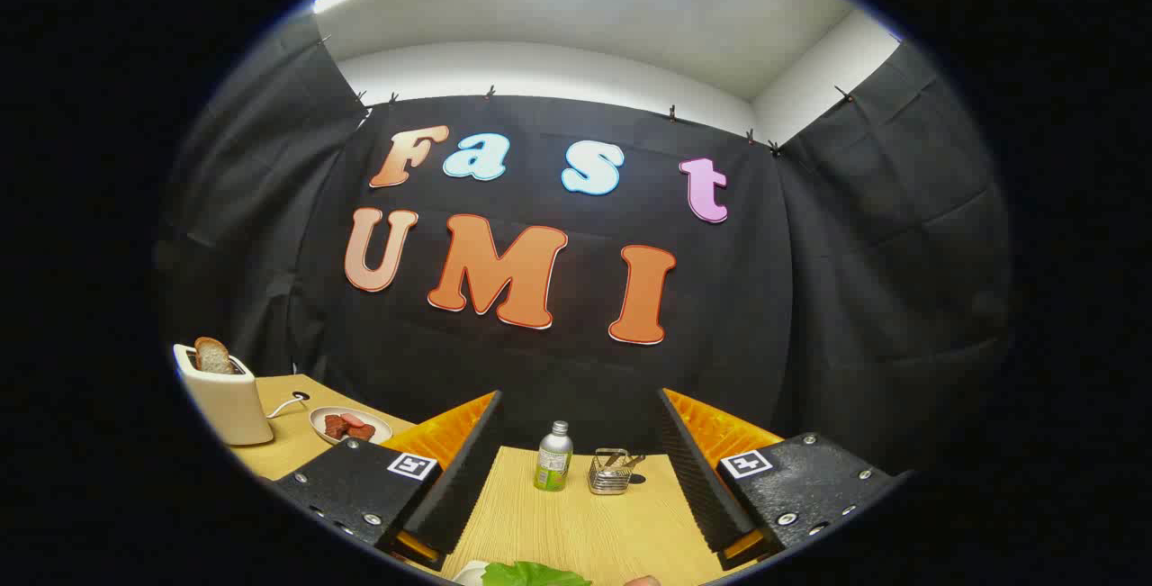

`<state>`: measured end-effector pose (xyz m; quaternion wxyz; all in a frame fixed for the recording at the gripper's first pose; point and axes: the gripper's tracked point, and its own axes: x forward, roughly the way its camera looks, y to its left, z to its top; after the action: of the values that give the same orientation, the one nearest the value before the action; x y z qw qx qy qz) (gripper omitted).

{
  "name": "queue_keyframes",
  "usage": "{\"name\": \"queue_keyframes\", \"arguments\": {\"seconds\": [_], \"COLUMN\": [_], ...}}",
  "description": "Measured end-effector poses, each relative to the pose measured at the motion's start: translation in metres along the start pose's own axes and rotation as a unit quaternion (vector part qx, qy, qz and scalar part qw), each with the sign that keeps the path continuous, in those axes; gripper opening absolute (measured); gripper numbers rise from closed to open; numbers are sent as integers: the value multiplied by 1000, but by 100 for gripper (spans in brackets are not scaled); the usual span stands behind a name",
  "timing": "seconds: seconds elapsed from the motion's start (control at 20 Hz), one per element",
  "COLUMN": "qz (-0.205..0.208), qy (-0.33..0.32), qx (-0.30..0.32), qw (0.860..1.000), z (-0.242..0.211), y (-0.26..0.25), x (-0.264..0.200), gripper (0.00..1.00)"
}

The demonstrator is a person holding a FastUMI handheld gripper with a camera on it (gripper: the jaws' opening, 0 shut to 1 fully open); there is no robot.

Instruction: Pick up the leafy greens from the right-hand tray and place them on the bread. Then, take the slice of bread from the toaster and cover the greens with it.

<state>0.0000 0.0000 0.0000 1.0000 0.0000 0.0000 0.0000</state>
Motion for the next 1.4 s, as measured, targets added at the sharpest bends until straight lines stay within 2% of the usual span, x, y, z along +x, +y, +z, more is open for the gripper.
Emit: {"name": "queue_keyframes", "arguments": {"seconds": [0.2,0.65,1.4], "qz": [15,5,-5], "qy": [8,5,84], "qx": [12,7,12], "qw": [1000,1000,996], "z": [-2,-2,-58], "y": [6,-2,-1], "x": [-2,-2,-11], "gripper": [99,99,99]}}
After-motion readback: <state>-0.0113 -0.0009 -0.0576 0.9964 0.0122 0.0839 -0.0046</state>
